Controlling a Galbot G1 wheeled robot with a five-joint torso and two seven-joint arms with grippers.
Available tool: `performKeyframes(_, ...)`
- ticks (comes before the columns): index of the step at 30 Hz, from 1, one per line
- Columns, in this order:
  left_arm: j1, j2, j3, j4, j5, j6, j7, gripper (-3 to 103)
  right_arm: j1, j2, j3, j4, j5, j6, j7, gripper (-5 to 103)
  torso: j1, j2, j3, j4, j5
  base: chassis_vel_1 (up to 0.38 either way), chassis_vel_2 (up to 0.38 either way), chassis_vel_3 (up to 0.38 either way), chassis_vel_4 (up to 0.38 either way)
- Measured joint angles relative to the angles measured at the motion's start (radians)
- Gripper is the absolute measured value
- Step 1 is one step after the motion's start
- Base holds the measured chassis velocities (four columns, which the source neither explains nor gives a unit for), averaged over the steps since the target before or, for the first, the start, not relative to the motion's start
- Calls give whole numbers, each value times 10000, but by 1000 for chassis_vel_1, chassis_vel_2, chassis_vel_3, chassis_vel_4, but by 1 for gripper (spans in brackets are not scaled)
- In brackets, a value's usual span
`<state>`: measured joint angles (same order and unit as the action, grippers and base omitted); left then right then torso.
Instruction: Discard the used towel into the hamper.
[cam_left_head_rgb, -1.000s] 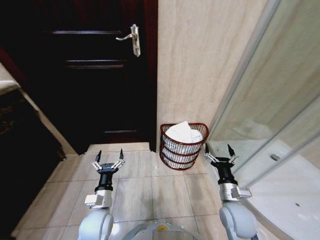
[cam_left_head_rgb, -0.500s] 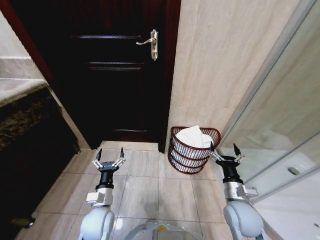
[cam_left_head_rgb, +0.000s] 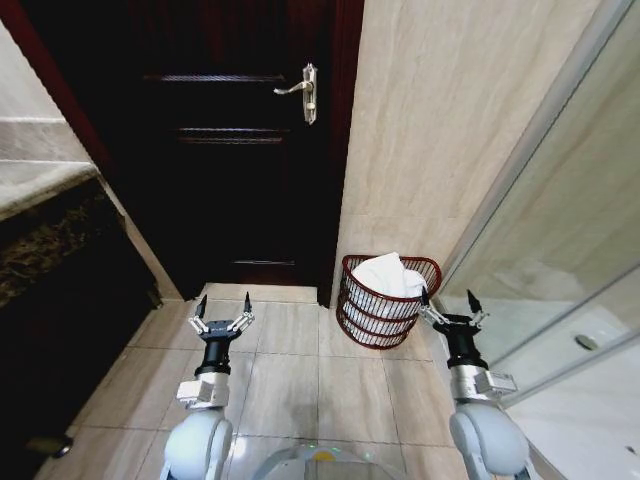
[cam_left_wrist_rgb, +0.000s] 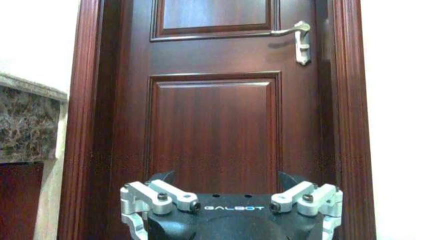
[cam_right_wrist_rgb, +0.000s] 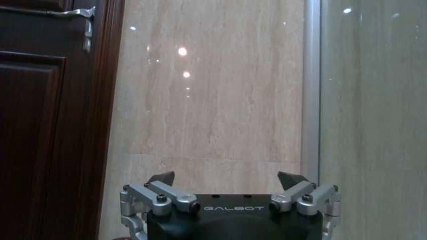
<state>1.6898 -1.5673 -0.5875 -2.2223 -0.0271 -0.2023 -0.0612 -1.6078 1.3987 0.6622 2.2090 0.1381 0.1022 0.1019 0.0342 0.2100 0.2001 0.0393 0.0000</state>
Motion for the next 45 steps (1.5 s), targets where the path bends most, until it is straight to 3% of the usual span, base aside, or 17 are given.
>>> performKeyframes(24, -180, 8, 64, 72, -227, 193, 37, 100, 274, -326, 227, -29, 1051, 82, -160, 100, 81, 291, 209, 2, -1, 0, 0, 0, 0)
performKeyframes(39, -695, 215, 78, 266, -225, 653, 220, 100, -77, 246, 1119, 46, 1408, -74, -694, 100, 211, 658, 442, 0, 0, 0, 0, 0, 0)
performKeyframes(45, -865, 467, 125, -169, -190, 1518, 209, 100, -330, 157, 1750, 283, 2095, -374, -1355, 100, 282, 898, 608, 0, -3, 0, 0, 0, 0)
